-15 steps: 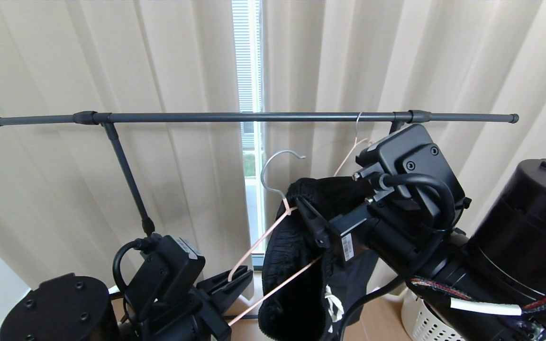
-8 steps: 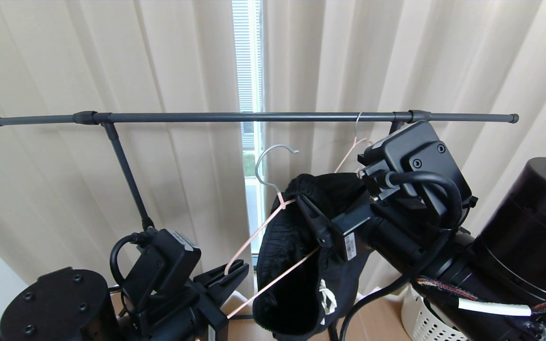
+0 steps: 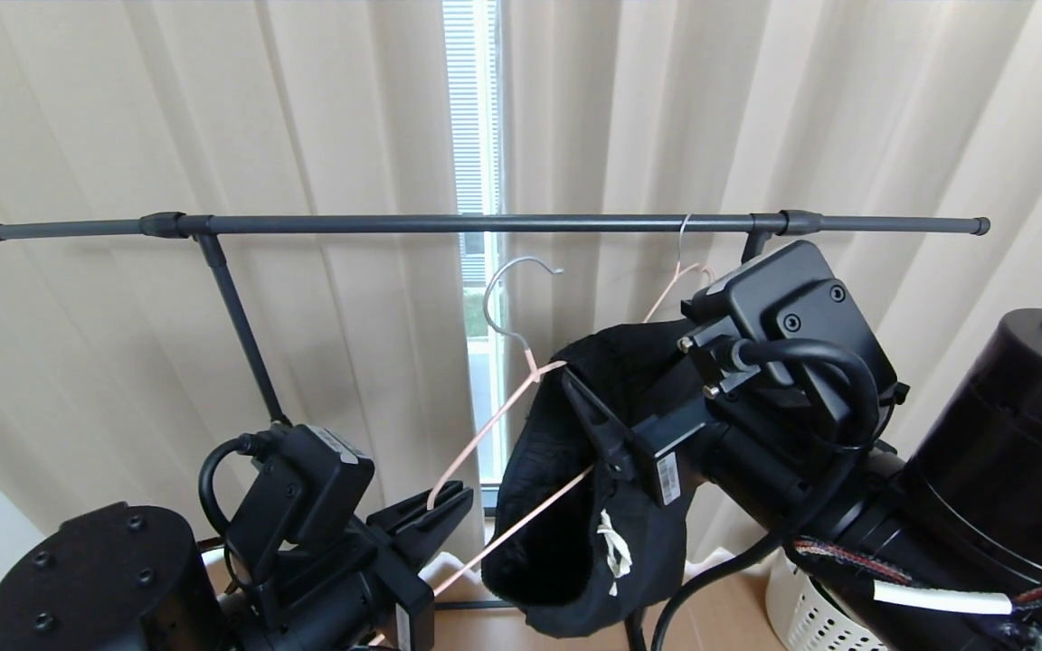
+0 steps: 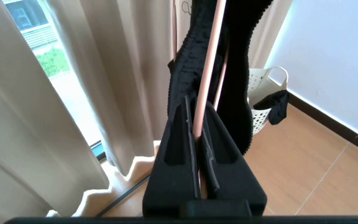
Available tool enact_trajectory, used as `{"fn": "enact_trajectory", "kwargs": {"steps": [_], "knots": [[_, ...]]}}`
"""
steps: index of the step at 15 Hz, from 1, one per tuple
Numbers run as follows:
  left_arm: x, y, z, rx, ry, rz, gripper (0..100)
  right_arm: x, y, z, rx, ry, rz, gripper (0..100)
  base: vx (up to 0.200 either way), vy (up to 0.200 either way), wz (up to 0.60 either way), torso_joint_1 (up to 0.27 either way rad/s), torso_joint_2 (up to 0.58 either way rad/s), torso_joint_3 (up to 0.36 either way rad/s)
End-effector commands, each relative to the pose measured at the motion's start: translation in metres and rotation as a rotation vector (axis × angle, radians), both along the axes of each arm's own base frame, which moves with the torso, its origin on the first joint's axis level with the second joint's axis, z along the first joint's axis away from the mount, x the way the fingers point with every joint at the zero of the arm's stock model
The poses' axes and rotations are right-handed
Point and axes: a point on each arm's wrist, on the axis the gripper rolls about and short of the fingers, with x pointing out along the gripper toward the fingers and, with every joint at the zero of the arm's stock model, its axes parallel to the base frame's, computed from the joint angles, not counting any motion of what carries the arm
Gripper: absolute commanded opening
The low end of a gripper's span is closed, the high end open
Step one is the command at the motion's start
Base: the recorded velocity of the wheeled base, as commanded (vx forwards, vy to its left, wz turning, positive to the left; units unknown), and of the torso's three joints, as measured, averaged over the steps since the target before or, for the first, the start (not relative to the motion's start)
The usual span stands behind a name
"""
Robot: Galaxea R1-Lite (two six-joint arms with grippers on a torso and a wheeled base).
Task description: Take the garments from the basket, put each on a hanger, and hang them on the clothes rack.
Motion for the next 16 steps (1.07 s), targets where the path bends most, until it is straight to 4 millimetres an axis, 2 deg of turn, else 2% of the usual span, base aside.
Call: {"fn": "enact_trajectory", "kwargs": {"steps": [1, 4, 8, 9, 11, 14, 16], "knots": [[0.002, 0.003, -0.001, 0.000, 0.007, 0.013, 0, -0.002, -0.003, 0.003, 0.002, -0.004, 0.001, 100, 0.000, 0.000, 0.00, 0.000, 0.00, 0.000], [0.005, 0.008, -0.002, -0.008, 0.020, 0.005, 0, -0.008, -0.016, 0.008, -0.036, -0.009, 0.006, 100, 0.000, 0.000, 0.00, 0.000, 0.00, 0.000], [0.007, 0.016, -0.005, -0.012, 0.025, -0.030, 0, -0.010, -0.060, 0.023, -0.164, 0.064, 0.100, 100, 0.000, 0.000, 0.00, 0.000, 0.00, 0.000], [0.004, 0.018, -0.006, -0.009, 0.029, -0.065, 0, -0.003, -0.074, 0.034, -0.185, 0.106, 0.137, 100, 0.000, 0.000, 0.00, 0.000, 0.00, 0.000], [0.001, 0.020, -0.011, 0.020, 0.036, -0.094, 0, 0.008, -0.088, 0.050, -0.219, 0.191, 0.202, 100, 0.000, 0.000, 0.00, 0.000, 0.00, 0.000], [-0.002, 0.022, -0.014, 0.043, 0.031, -0.131, 0, 0.020, -0.098, 0.073, -0.317, 0.284, 0.240, 100, 0.000, 0.000, 0.00, 0.000, 0.00, 0.000], [-0.003, 0.021, -0.014, 0.045, 0.032, -0.139, 0, 0.044, -0.097, 0.092, -0.418, 0.415, 0.260, 100, 0.000, 0.000, 0.00, 0.000, 0.00, 0.000]]}}
